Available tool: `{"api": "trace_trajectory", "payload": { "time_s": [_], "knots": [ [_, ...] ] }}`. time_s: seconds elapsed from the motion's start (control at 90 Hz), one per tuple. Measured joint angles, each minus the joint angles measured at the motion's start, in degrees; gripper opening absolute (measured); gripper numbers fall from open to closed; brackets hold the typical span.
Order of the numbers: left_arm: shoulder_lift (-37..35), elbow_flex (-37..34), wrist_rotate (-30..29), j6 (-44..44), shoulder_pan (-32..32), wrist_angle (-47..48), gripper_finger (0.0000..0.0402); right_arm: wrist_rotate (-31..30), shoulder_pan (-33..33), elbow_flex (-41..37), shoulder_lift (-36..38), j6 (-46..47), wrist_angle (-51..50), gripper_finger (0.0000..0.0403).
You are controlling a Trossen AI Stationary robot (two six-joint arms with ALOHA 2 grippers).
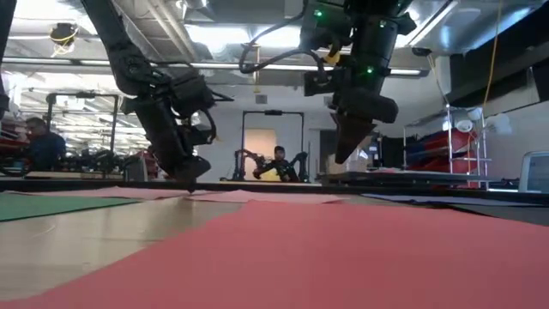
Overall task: Organize paper
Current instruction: Stack the pink paper on top of the pink paper
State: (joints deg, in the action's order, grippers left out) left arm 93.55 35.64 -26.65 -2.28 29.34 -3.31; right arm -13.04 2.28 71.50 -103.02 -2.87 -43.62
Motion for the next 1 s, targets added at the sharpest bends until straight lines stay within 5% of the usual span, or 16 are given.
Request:
{"api": "trace_trajectory", "payload": {
  "time_s": [0.311, 1.0],
  "knots": [
    [-5.07, 1.94, 1.56, 1.49, -3.89, 0.68, 0.0, -0.27, 0.0, 0.0, 0.02, 0.0, 0.2, 0.0],
    [1.91, 3.87, 1.59, 5.91, -2.72, 2.7, 0.0, -0.37, 0.0, 0.0, 0.0, -0.02, 0.46, 0.0]
  ]
}}
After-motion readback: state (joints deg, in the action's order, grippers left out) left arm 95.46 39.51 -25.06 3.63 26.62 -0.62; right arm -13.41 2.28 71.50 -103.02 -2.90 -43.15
